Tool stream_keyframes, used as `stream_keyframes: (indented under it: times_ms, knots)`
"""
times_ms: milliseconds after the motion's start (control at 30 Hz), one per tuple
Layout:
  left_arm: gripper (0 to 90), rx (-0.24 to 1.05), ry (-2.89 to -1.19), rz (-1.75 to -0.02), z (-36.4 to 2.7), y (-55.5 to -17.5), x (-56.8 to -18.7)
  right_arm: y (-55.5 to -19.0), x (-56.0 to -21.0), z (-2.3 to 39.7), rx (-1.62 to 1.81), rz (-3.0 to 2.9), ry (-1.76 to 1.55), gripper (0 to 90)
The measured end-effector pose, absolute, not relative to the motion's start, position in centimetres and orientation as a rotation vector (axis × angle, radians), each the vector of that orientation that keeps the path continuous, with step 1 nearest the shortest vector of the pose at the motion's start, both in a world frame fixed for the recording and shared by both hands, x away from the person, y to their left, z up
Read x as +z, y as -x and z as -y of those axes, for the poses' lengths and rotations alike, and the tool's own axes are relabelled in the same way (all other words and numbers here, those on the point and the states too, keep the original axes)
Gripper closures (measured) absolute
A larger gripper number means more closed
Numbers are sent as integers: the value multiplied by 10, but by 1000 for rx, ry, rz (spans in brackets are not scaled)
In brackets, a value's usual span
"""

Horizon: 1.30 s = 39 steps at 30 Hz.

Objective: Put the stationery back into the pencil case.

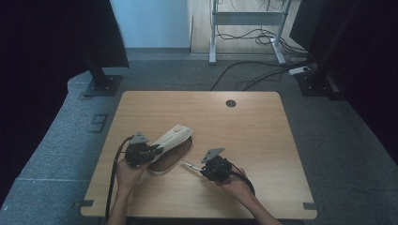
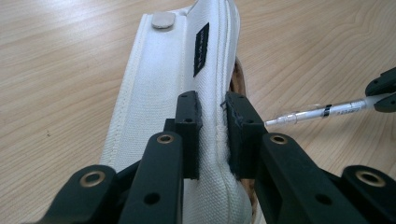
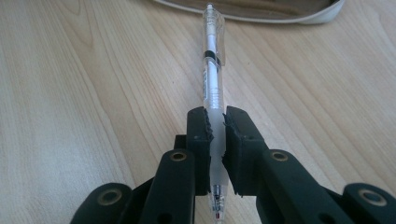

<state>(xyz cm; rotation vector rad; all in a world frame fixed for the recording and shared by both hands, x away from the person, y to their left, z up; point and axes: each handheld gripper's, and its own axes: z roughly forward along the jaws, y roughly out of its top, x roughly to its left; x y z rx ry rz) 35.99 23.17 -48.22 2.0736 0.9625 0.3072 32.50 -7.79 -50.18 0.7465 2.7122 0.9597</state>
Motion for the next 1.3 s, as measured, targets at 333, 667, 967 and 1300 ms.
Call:
stream_keyframes:
  times_ms: [333,667,967,1300]
  knots:
    - [766,303,-2073,-964,-232,-360,-482,-327,-492,75,978,-2698,-731,793]
    - [767,303,-2069,-965,-233,-360,-481,-330,-481,66,995,-2685,-694,793]
    - [770,299,-2059,-968,-235,-359,-480,-337,-479,52,997,-2689,-668,793]
    - [770,297,-2055,-968,-235,-359,-479,-352,-479,38,975,-2695,-663,793]
